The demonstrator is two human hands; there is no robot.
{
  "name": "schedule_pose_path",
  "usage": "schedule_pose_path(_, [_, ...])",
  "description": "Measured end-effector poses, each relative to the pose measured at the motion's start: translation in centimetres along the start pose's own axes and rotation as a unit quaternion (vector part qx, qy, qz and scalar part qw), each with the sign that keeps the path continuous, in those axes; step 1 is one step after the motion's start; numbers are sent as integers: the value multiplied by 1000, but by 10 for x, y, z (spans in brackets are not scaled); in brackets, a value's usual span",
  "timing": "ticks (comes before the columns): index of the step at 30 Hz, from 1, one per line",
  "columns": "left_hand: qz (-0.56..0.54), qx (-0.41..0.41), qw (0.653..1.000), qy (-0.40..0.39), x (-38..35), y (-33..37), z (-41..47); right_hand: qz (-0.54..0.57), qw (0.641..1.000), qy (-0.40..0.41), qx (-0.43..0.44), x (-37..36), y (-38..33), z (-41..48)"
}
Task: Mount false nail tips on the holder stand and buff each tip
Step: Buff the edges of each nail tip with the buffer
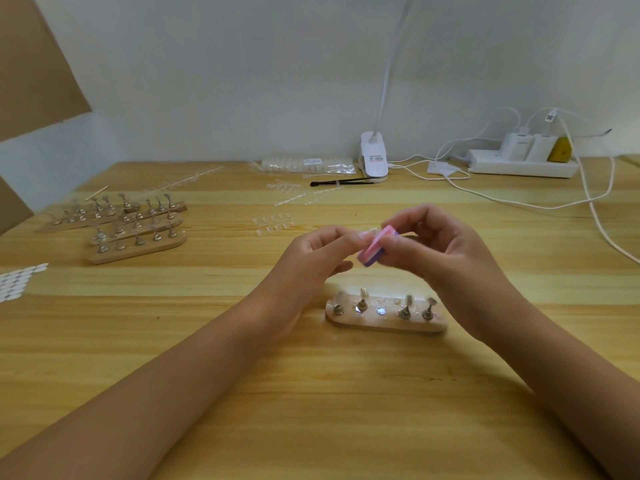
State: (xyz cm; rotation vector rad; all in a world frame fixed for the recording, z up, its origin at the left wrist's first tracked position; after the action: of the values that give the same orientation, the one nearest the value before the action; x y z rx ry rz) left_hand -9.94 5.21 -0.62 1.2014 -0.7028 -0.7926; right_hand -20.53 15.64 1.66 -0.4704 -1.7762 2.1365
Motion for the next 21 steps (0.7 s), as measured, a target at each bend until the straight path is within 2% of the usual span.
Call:
schedule_pose_path(2, [5,3,1000,7,2,1,0,8,999,35,10,4,0,0])
schedule_pose_path(5, [19,1,1000,15,5,1,0,-17,1000,5,-4,-4,3,0])
schedule_pose_path(9, [40,-7,999,19,4,5,-2,-16,999,47,18,6,-4,1])
schedule_pose_path(13, [74,-17,997,18,1,5,-3,-65,998,2,-3,3,-7,-1])
schedule_pose_path(18, [122,-48,991,31,0,11,-4,-66,998,10,3,6,-10,-1])
schedule_pose_path(21, [141,-70,987,41,5,16,-4,-70,997,-14,1,1,-11,-3])
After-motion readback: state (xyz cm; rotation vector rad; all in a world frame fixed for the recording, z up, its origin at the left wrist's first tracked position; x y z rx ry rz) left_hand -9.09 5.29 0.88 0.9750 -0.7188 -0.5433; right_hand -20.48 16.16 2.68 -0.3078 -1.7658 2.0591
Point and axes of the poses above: each hand's wrist, its own z-axis towards the middle knuckle, its own x-axis out of the back of the hand, y = z × x, the point moved 7 cm from there along z, towards the middle knuckle, and after that the axes turned 7 degrees about -x, right-handed, at the moved point
